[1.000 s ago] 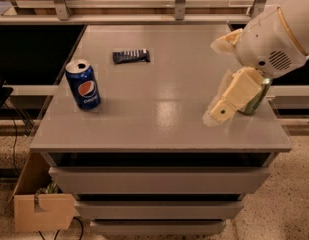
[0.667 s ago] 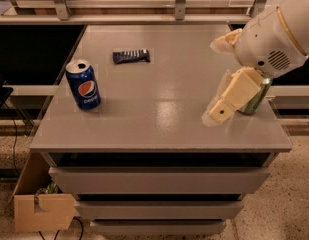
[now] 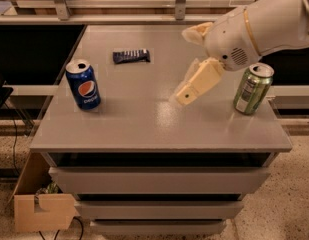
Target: Knock pepsi can over
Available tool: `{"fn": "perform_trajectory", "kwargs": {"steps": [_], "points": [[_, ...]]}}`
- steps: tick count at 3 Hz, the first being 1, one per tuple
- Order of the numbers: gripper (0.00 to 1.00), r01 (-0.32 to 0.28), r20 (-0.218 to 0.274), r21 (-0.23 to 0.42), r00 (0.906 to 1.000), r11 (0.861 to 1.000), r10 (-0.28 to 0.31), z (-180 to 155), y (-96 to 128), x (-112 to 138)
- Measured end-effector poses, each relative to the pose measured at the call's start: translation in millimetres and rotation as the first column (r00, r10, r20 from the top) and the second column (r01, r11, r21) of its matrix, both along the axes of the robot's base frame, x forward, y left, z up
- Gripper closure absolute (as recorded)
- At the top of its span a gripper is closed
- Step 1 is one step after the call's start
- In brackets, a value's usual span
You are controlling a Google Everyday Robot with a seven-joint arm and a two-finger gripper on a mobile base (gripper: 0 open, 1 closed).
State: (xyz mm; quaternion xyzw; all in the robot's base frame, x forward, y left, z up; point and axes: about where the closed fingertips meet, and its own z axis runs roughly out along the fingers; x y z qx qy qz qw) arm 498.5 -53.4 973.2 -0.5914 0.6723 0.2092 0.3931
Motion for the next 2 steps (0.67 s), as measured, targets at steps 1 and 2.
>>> {"fn": "perform_trajectory", "kwargs": {"steps": [1, 2], "points": [[0.00, 0.000, 0.019, 0.093, 0.9998, 0.996, -0.002, -1, 41, 25], [0.00, 0.077, -0.004, 0.139, 0.9970, 0.987, -0.077, -11, 77, 41]]}}
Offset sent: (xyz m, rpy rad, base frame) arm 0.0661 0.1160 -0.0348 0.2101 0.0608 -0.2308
